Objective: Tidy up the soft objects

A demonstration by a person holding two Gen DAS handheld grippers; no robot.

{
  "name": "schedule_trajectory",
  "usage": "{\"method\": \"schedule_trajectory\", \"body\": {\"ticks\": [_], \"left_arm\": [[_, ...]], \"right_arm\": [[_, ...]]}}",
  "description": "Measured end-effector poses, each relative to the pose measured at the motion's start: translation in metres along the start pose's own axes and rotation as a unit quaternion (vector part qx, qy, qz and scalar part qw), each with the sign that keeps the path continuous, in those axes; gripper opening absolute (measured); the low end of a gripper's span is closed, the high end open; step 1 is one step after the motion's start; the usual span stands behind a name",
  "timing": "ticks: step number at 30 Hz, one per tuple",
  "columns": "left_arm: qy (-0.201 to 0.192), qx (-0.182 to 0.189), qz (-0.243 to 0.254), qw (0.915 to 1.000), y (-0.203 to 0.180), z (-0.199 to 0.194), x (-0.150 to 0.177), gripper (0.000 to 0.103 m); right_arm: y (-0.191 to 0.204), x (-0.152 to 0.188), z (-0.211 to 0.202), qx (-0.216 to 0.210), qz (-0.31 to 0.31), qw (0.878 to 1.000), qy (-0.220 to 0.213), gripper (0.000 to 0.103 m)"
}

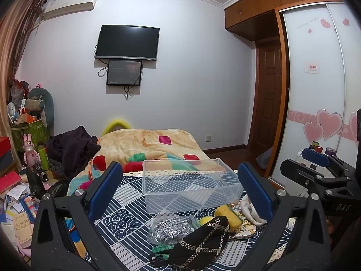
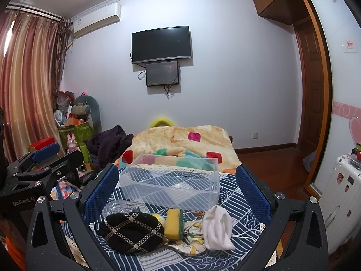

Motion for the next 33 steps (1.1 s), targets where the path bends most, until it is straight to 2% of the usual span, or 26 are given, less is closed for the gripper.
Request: {"method": "schedule_trajectory", "body": {"ticks": [33], "left_arm": [[-0.001,0.001,-0.001,1.0000,-0.0002,-0.0013,-0.0003,0.103]], "right_arm": [[0.0006,-0.0023,-0.0016,-0.001,0.000,1.000,-0.007,0.103]]}}
Point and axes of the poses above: each gripper's, at about its wrist camera, not at the fingertips, and z roughly the way its jaws point, y to its left, x to its underside, the point moved 3 cm from there along z, roughly the way its jaws point, and after that the axes turned 10 degrees about -y, right-handed, at the moved point
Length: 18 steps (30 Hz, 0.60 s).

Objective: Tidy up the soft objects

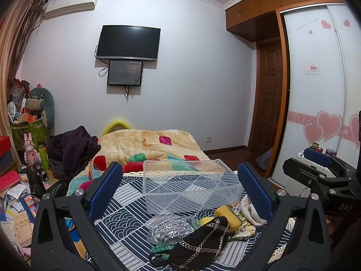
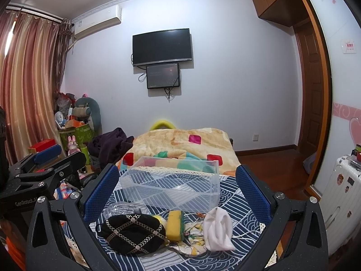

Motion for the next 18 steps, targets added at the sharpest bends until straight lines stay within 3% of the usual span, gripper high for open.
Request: {"method": "schedule_trajectory", "body": {"ticks": [12,18], "left_arm": [[0.002,0.002,-0.002,1.0000,-0.001,0.000,0.000,0.103],[0.039,0.014,-0.005,0.9991,-0.002,0.010,0.017,0.103]], "right_arm": [[0.000,-0.001,-0.002,0.001,0.002,1.000,-0.006,0.103],[-0.005,0.009,0.001,0.010,-0.004,1.000,0.006,0.103]]}}
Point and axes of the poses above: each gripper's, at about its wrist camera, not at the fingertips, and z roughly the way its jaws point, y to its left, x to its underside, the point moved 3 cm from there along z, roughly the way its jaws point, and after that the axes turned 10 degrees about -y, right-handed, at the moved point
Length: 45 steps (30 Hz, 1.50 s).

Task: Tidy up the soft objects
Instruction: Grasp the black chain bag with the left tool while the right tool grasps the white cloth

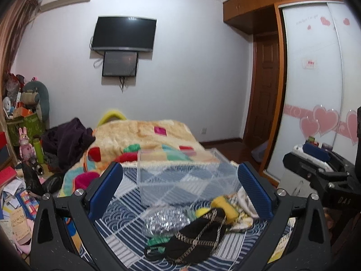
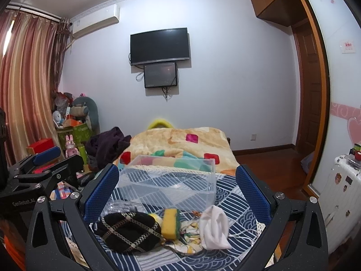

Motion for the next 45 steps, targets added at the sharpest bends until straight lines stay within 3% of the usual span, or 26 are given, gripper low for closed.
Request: {"method": "schedule_trajectory", "body": {"ticks": [10,13,15,21,23,27,31,32,37,45], "left_arm": [[0.093,0.032,0.004,0.9951,-0.005,0.023,0.057,0.100],[0.116,0.044,0.001,0.9923,-0.007,0.030,0.069,0.083],[0.129,0.051,-0.005,0.9903,-0.006,0.036,0.076,0.078],[0.155,0.071,-0.001,0.9854,-0.010,0.047,0.091,0.051],[0.161,0.076,0.001,0.9841,-0.012,0.048,0.094,0.043],[0.156,0.084,0.004,0.9842,-0.014,0.045,0.094,0.033],[0.151,0.093,0.005,0.9842,-0.015,0.041,0.091,0.015],[0.148,0.094,0.006,0.9845,-0.014,0.041,0.090,0.014],[0.126,0.093,0.007,0.9876,-0.014,0.032,0.079,0.013],[0.086,0.063,-0.008,0.9943,0.003,0.023,0.052,0.013]], "right_arm": [[-0.022,0.049,0.018,0.012,0.015,0.996,0.087,0.103],[-0.025,0.063,0.023,0.011,0.020,0.993,0.113,0.103],[-0.029,0.069,0.026,0.013,0.025,0.992,0.125,0.100],[-0.045,0.079,0.030,0.030,0.042,0.987,0.150,0.087],[-0.051,0.084,0.032,0.036,0.046,0.985,0.160,0.077],[-0.059,0.100,0.040,0.043,0.053,0.979,0.192,0.063],[-0.061,0.110,0.046,0.038,0.065,0.973,0.219,0.043],[-0.062,0.112,0.048,0.038,0.067,0.972,0.223,0.034],[-0.064,0.109,0.044,0.038,0.069,0.973,0.217,0.016],[-0.059,0.089,0.038,0.034,0.068,0.981,0.180,0.012]]}}
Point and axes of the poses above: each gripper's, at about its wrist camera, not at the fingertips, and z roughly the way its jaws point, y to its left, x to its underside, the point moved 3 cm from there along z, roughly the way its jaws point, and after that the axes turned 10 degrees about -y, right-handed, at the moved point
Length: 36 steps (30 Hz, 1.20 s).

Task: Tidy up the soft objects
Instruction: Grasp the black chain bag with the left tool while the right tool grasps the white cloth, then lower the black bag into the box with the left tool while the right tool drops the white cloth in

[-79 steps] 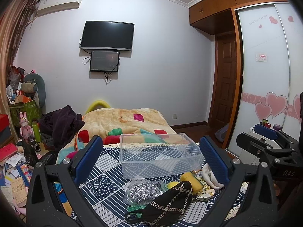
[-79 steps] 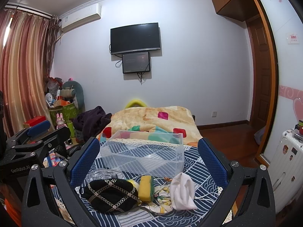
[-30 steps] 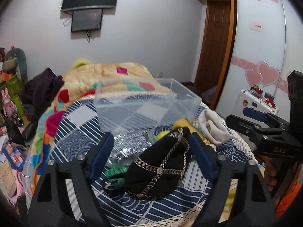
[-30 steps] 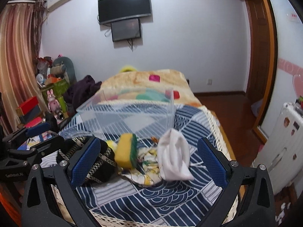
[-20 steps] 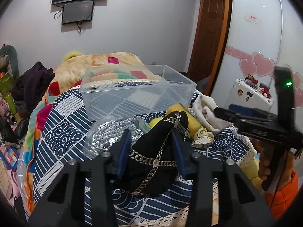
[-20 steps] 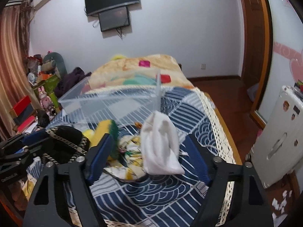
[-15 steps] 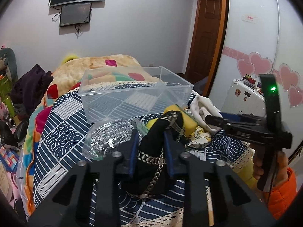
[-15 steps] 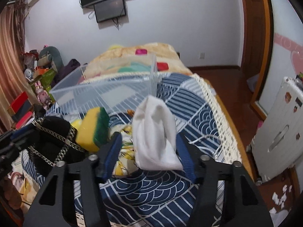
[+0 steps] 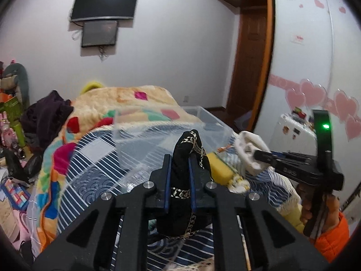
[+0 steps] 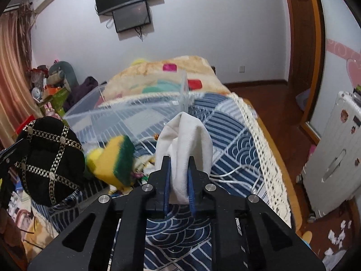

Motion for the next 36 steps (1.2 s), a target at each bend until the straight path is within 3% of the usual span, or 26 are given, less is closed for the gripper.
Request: {"method": "schedule_trajectory", "body": {"ticks": [10,18,27,30,36], "left_arm": [[-0.040,-0.034,-0.027,0.9982,0.032,0.008,-0.038,0.013],[-0.075,-0.067,-0.024,0.9947,0.047,0.028,-0.068,0.013],[-0.063,-0.088,-0.041,0.9933,0.066,0.081,-0.079,0.013],[-0.047,-0.101,-0.037,0.9931,0.069,0.103,-0.075,0.013],[0.000,-0.092,-0.038,0.9950,0.071,0.141,-0.059,0.013]], "right_arm": [[0.028,-0.043,-0.024,-0.030,-0.024,0.996,-0.083,0.012],[0.042,-0.072,-0.011,-0.043,-0.031,0.991,-0.126,0.012],[0.052,-0.085,0.017,-0.046,-0.036,0.990,-0.127,0.012],[0.053,-0.086,0.033,-0.053,-0.032,0.992,-0.108,0.012],[0.060,-0.078,0.064,-0.038,-0.049,0.996,-0.071,0.012]]}}
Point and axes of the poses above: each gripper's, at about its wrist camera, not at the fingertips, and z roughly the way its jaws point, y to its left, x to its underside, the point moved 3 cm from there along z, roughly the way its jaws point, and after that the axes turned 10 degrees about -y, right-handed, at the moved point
